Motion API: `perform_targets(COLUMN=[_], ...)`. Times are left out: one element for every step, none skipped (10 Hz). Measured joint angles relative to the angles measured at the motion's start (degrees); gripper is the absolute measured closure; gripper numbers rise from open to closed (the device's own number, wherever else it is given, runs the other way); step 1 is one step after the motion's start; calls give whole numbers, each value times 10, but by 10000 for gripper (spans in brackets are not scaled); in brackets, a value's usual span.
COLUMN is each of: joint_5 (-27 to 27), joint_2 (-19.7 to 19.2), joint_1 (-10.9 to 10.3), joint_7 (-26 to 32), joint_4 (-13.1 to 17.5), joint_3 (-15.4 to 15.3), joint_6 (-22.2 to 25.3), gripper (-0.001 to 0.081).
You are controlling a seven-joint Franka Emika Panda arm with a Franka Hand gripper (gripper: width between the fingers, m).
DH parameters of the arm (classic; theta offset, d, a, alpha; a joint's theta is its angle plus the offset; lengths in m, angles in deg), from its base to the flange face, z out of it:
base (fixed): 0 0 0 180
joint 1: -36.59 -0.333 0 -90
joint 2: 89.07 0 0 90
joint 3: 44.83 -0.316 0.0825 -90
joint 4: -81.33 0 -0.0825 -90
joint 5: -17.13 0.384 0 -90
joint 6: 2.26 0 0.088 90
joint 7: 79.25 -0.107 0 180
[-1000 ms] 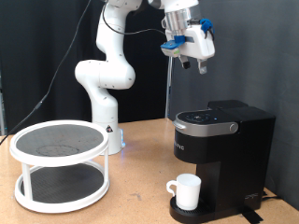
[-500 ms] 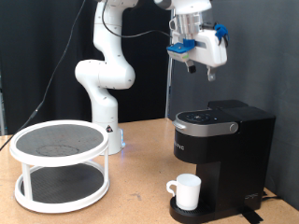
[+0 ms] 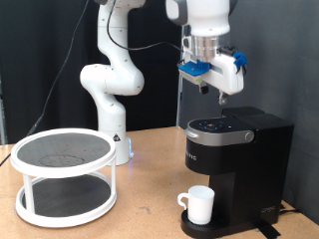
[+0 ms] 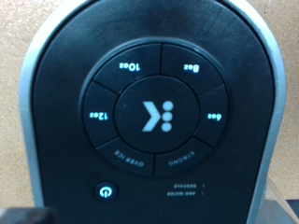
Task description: Make a cup of coffee with the keurig machine
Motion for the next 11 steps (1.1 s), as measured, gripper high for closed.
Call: perform_targets(joint_5=[-1,-4,-13,-22,-33,-42,-49,-55,-62,-70,-76], joint_2=[-1,-1,-2,-2,-4,-8,-13,-20,-29,-38,-47], joint_1=[0,-1,-2,-2,-2,-3,-3,-4,-4,-6,-8], joint_7=[0,0,0,-3,-12,-23,-34,-45,-55,-62,-68], joint_4=[-4,-8,-11,-15,-19,-23,-27,-29,-30,-30,-30], joint_3=[-2,-2,-4,-7,-11,-14,-17,-19,-22,-25,-26], joint_6=[-5,-10,-12,-12,-12,-13,-15,-17,-21,-27,-32], gripper=[421,421,559,696,696,779,779,800,800,805,806])
